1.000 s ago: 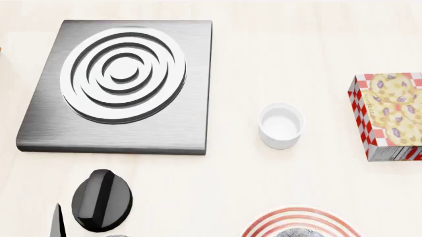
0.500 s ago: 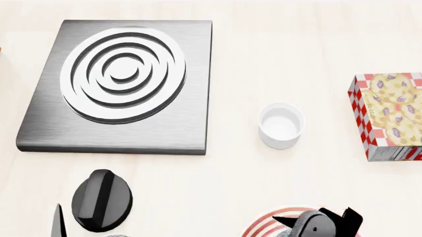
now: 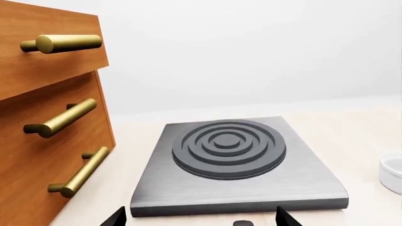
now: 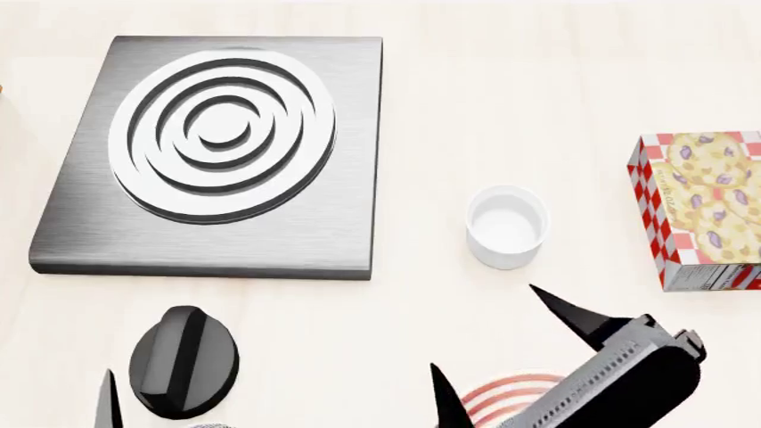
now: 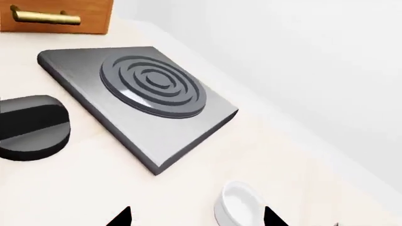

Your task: Pick the akita bowl on the ramekin and place it on the plate.

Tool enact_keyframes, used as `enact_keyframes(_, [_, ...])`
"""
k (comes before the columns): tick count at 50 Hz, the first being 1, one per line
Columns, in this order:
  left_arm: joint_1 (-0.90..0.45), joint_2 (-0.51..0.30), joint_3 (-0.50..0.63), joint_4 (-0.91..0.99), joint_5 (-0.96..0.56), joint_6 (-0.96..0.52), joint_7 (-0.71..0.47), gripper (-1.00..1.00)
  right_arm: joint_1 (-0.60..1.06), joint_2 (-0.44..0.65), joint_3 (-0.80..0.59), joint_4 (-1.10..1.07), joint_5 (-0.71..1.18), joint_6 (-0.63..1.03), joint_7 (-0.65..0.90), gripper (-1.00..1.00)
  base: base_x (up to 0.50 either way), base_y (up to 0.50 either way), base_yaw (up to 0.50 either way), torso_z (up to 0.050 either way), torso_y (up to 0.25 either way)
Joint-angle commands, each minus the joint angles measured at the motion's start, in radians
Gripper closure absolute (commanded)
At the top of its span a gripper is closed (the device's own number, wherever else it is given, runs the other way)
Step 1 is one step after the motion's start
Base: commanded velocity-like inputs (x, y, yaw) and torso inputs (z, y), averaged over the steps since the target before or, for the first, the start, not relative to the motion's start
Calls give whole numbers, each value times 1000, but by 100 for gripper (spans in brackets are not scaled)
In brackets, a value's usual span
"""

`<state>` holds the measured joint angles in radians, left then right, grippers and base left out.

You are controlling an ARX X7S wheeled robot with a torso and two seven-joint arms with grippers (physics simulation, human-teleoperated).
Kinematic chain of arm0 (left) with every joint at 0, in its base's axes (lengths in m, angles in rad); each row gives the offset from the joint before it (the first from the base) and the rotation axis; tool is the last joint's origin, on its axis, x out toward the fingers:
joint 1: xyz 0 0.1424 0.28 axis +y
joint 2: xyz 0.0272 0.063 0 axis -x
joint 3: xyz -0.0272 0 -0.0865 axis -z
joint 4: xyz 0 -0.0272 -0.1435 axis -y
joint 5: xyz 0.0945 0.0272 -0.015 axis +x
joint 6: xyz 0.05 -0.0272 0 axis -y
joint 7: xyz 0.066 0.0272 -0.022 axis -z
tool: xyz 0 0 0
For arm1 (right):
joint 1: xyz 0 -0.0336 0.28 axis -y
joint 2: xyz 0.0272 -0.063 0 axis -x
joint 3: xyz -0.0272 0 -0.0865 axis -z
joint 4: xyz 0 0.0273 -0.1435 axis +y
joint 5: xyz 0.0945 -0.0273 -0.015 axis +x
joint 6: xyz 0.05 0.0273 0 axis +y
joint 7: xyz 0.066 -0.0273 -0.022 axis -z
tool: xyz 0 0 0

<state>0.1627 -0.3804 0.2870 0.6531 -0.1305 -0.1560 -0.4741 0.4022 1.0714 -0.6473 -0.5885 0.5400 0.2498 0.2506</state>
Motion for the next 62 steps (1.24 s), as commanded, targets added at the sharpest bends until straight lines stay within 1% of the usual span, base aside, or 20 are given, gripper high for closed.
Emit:
enact_keyframes(1, [2, -4, 0, -1, -7, 10, 1, -100, -54, -79, 65, 70, 24, -113, 129, -100, 0, 0, 0, 0, 0])
enact_keyframes(7, [1, -6, 2, -3, -9, 16, 2, -100, -72, -100, 109, 104, 46, -161, 178, -100, 0, 0, 0, 0, 0])
enact_keyframes(10, [0, -6, 0, -7, -15, 21, 4, -100, -82, -113, 138, 121, 41, -179, 228, -100, 0, 0, 0, 0, 0])
enact_keyframes(14, [-3, -7, 6, -8, -8, 17, 3, -100, -105, -120, 178, 130, 41, -237, 265, -100, 0, 0, 0, 0, 85])
enact_keyframes(22, [-6, -9, 9, -11, -14, 19, 5, -100, -148, -135, 227, 157, 52, -340, 279, -100, 0, 0, 0, 0, 250])
enact_keyframes(30, [-5, -11, 9, -11, -17, 21, 5, -100, -169, -146, 248, 160, 51, -396, 281, -100, 0, 0, 0, 0, 250])
enact_keyframes(42, [-7, -13, 19, -14, -14, 23, 5, -100, -218, -133, 293, 129, 44, -475, 300, -100, 0, 0, 0, 0, 250])
enact_keyframes(62, [-7, -19, 19, -8, -23, 24, 1, -100, -258, -124, 333, 82, 53, -542, 309, -100, 0, 0, 0, 0, 250])
